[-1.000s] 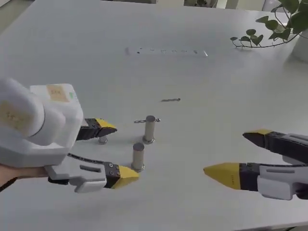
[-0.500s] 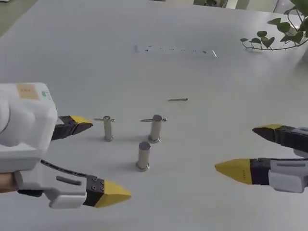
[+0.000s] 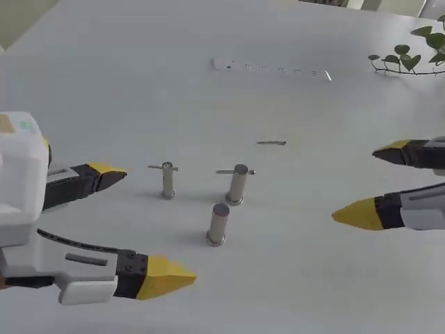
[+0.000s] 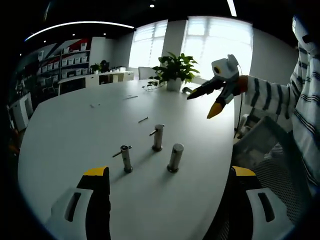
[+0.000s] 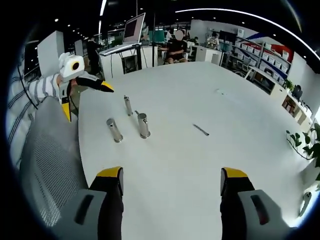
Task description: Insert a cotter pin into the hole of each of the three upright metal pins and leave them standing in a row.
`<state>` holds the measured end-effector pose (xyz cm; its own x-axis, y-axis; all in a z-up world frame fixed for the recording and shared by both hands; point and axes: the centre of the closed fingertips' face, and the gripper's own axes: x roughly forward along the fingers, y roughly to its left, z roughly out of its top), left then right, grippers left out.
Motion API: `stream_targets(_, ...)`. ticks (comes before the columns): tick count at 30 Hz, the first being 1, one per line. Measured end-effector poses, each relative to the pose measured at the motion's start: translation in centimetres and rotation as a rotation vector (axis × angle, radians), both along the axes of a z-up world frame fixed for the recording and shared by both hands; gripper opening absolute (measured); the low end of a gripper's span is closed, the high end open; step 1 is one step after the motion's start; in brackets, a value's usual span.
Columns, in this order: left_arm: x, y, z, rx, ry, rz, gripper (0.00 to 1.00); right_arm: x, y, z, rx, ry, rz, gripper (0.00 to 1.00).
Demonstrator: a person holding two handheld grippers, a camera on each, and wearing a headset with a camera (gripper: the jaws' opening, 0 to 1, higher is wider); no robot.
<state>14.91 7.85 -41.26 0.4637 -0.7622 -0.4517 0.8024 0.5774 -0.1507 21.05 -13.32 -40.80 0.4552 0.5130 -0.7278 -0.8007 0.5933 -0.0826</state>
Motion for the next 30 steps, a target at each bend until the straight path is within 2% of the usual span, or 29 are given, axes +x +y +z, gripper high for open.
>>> stream_targets(2, 0.0, 0.0, 0.2, -0.008, -0.011, -0.002, 0.99, 0.6, 0.3, -0.1, -0.022, 0.003, 0.034, 0.76)
stream_targets(3, 0.0, -0.1, 0.2, -0.015, -0.004, 0.001, 0.99, 0.9, 0.4, -0.2, -0.026, 0.006, 0.040, 0.76)
stream_targets(4, 0.0, -0.1, 0.1, -0.027, 0.015, 0.011, 0.99, 1.4, 0.6, -0.2, -0.032, 0.005, 0.049, 0.76)
stream_targets(6, 0.1, 0.0, 0.0, -0.029, 0.018, 0.020, 0.99, 2.2, 0.7, -0.5, -0.040, 0.005, 0.052, 0.75)
stream_targets(7, 0.2, 0.0, 0.0, -0.033, 0.017, 0.033, 0.99, 3.1, 0.6, -0.8, -0.054, 0.014, 0.061, 0.75)
stream_targets(9, 0.2, 0.0, -0.2, -0.046, 0.047, 0.053, 0.99, 3.7, 0.8, -1.1, -0.078, 0.016, 0.083, 0.75)
stream_targets(11, 0.7, 0.4, 0.0, -0.062, 0.028, 0.084, 0.95, 4.2, 1.0, -1.4, -0.095, 0.026, 0.102, 0.75)
stream_targets(13, 0.7, 0.6, 0.0, -0.070, 0.028, 0.092, 0.94, 5.1, 0.8, -2.0, -0.115, 0.035, 0.122, 0.74)
stream_targets(14, 0.8, 0.8, 0.0, -0.066, 0.008, 0.096, 0.94, 5.3, 0.9, -2.1, -0.122, 0.036, 0.130, 0.73)
stream_targets(15, 0.8, 0.9, 0.0, -0.060, 0.003, 0.096, 0.94, 5.5, 1.0, -2.1, -0.126, 0.034, 0.137, 0.73)
stream_targets(18, 1.1, 1.8, -0.3, -0.044, 0.014, 0.133, 0.97, 6.2, 1.7, -2.4, -0.142, 0.032, 0.172, 0.69)
stream_targets(19, 1.4, 2.2, -0.4, -0.041, 0.002, 0.154, 0.98, 6.4, 1.9, -2.4, -0.147, 0.031, 0.182, 0.68)
stream_targets(23, 1.5, 3.0, -0.4, -0.040, -0.004, 0.174, 0.98, 7.1, 2.4, -2.8, -0.185, 0.037, 0.213, 0.64)
stream_targets(25, 1.8, 3.6, 0.0, -0.036, -0.027, 0.209, 0.99, 7.7, 2.5, -2.9, -0.202, 0.036, 0.220, 0.65)
stream_targets(27, 2.2, 4.2, 0.6, -0.048, -0.064, 0.236, 0.99, 8.2, 2.7, -3.0, -0.211, 0.035, 0.231, 0.64)
stream_targets(30, 2.2, 4.7, 0.9, -0.074, -0.064, 0.251, 0.99, 8.9, 2.8, -3.3, -0.234, 0.047, 0.256, 0.61)
